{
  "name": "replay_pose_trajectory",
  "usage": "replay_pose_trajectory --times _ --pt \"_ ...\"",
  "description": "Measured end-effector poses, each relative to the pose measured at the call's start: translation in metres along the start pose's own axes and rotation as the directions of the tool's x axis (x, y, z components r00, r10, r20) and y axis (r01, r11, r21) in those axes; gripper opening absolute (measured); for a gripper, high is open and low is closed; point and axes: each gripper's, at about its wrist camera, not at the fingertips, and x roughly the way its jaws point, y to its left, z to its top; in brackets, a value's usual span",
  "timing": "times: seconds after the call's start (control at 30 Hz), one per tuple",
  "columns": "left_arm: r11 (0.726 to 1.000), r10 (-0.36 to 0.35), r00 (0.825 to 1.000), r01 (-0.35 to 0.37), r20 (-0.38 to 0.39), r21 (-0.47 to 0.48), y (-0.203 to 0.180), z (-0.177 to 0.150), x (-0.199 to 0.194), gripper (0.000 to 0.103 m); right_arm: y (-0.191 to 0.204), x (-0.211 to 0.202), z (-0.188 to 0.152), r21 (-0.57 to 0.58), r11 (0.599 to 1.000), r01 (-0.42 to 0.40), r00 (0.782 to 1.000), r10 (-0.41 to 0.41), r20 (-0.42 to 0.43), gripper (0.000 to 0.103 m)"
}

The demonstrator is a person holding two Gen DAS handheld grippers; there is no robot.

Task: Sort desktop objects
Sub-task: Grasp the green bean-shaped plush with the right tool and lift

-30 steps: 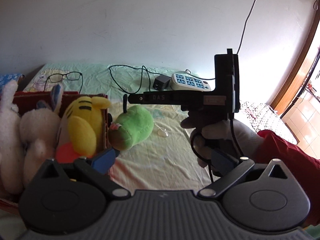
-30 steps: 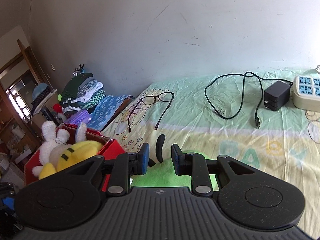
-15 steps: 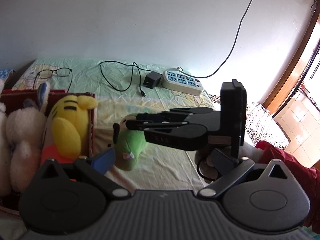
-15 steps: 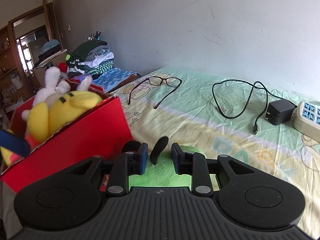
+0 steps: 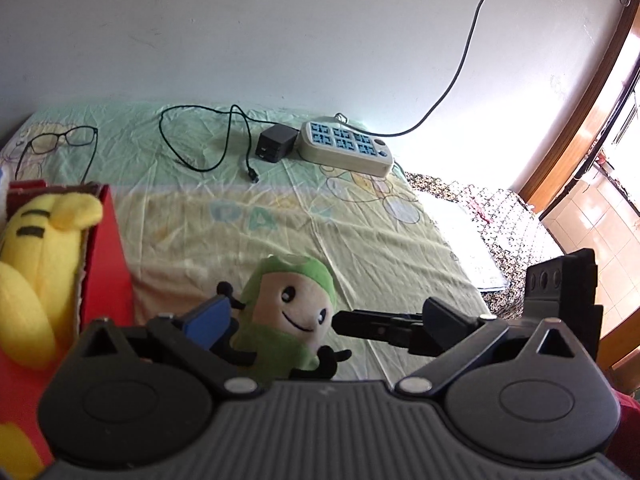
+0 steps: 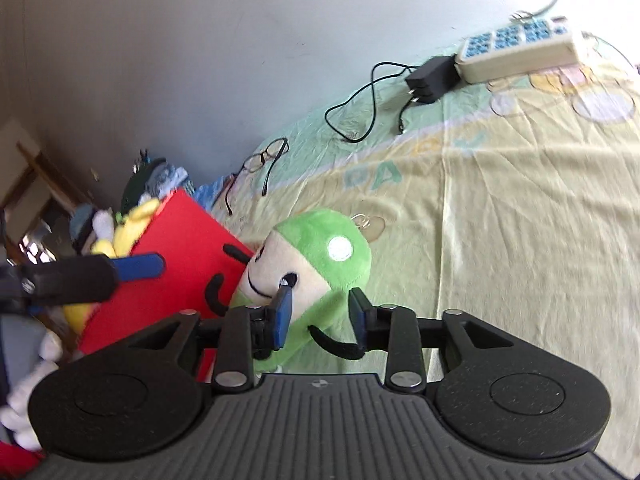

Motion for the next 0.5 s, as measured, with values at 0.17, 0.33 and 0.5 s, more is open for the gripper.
replay_pose_trajectory --times 0.17,0.33,0.5 --pt "0.999 0.033 0.999 -0.033 -0.042 0.001 0.000 0.000 0.042 0.102 -0.019 -0.001 -0.001 0.181 0.982 -0.053 0.998 0.044 0.051 0.044" --pt "0.998 0.022 0.996 -0.027 -0.089 -0.058 0.011 -0.009 0.060 0.102 -0.037 0.002 -0.008 0.326 0.942 -0.082 0.996 0.066 0.057 0.043" --pt "0.992 0.052 0.993 -0.064 -0.106 -0.112 0.022 -0.018 0.068 0.103 -0.044 0.009 -0.012 0.378 0.918 -0.119 0.993 0.105 0.057 0.042"
